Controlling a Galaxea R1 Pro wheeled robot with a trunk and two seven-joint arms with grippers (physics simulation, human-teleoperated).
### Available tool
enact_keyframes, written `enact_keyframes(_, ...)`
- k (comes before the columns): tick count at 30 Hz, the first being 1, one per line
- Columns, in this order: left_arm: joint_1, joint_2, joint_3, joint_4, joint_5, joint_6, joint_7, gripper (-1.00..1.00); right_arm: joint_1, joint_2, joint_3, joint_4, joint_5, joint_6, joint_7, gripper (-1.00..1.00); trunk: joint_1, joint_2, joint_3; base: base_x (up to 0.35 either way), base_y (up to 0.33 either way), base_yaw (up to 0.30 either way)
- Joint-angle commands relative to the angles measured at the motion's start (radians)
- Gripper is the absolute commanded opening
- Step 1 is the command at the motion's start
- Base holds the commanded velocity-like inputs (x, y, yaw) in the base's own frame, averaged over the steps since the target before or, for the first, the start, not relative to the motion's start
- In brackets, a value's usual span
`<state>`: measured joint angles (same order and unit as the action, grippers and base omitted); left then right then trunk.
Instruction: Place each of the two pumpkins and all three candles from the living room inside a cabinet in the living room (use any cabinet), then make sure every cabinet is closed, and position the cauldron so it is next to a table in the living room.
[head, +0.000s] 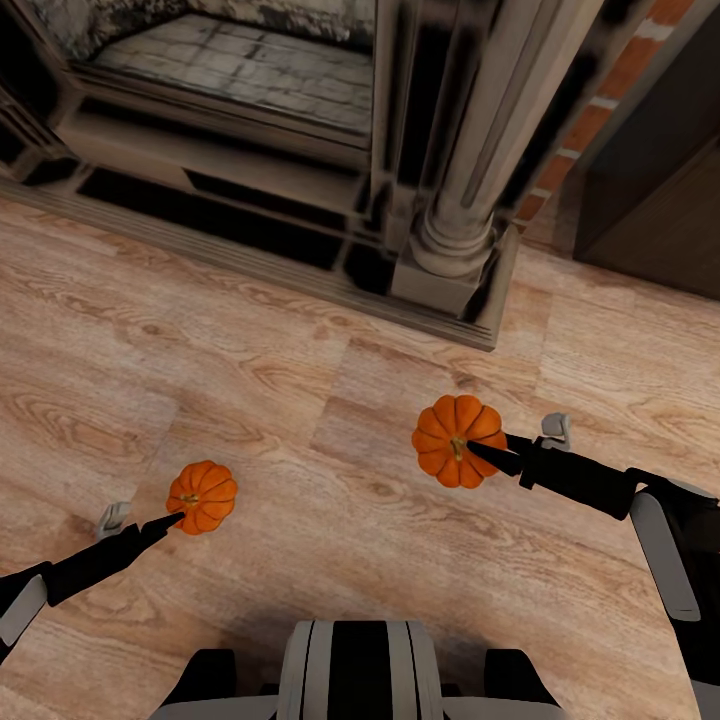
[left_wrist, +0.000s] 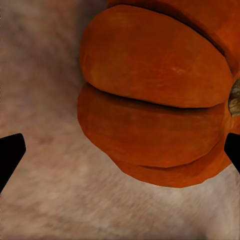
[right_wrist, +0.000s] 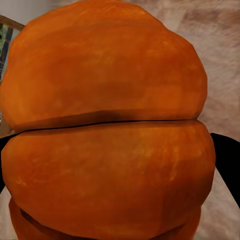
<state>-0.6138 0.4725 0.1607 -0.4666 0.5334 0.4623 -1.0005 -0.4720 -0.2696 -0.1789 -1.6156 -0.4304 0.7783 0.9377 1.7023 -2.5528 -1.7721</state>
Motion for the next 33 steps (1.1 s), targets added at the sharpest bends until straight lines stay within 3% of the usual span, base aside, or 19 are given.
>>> enact_keyframes(1,0.000,0.000,0.001,0.000,0.004,0.008,-0.002,1.00,0.000,0.000,-0.001,0.000,-0.003,0.005,0.003,-1.00,0.000,0.000,0.000,0.000,0.000,0.000)
enact_keyframes(18,0.000,-0.001,-0.002,-0.006,0.006,-0.003,-0.003,1.00,0.000,-0.001,-0.002,0.000,-0.002,0.005,0.007,-1.00,0.000,0.000,0.000,0.000,0.000,0.000)
enact_keyframes(25,0.000,-0.002,-0.002,-0.006,0.006,-0.004,-0.002,1.00,0.000,0.000,-0.031,0.000,-0.003,0.005,0.007,-1.00,0.000,0.000,0.000,0.000,0.000,-0.051)
enact_keyframes(33,0.000,-0.001,0.001,-0.006,0.005,-0.004,-0.001,1.00,0.000,-0.001,-0.037,0.000,-0.002,0.006,0.007,-1.00,0.000,0.000,0.000,0.000,0.000,-0.065)
